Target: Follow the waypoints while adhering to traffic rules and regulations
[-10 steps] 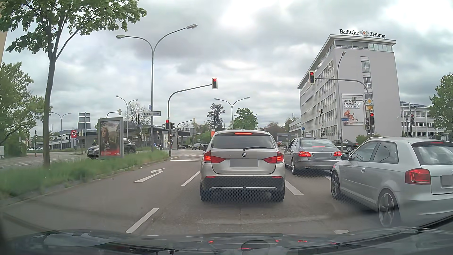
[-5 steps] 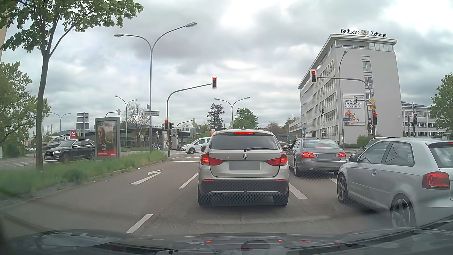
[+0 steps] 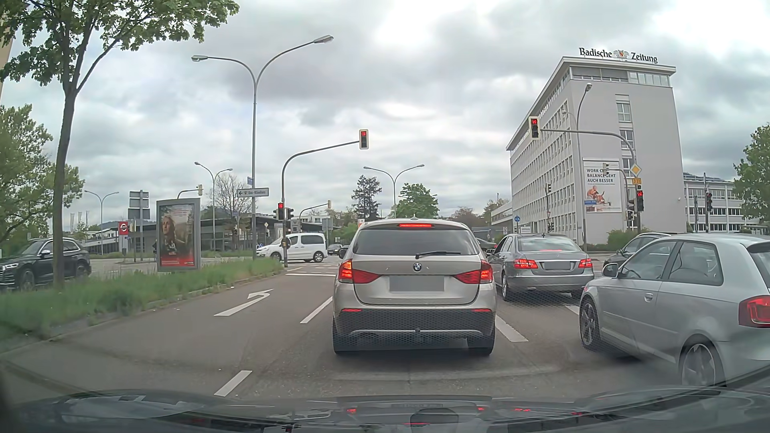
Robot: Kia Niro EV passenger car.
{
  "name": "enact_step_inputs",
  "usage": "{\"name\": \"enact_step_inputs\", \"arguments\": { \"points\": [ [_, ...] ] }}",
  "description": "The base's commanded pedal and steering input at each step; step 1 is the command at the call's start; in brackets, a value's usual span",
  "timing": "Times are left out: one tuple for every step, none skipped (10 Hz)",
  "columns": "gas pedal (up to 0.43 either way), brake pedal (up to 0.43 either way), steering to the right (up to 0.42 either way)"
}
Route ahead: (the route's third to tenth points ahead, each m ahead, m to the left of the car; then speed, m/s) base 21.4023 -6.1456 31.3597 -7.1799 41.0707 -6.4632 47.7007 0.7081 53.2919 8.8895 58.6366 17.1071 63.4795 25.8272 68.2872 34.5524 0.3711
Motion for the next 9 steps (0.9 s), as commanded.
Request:
{"name": "enact_step_inputs", "arguments": {
  "points": [
    [0.0,0.14,0.001],
    [0.0,0.14,0.0],
    [0.0,0.134,0.0],
    [0.0,0.134,0.0],
    [0.0,0.14,0.001],
    [0.0,0.146,0.001],
    [0.0,0.14,0.001],
    [0.0,0.146,0.001],
    [0.0,0.146,0.001]
  ]
}}
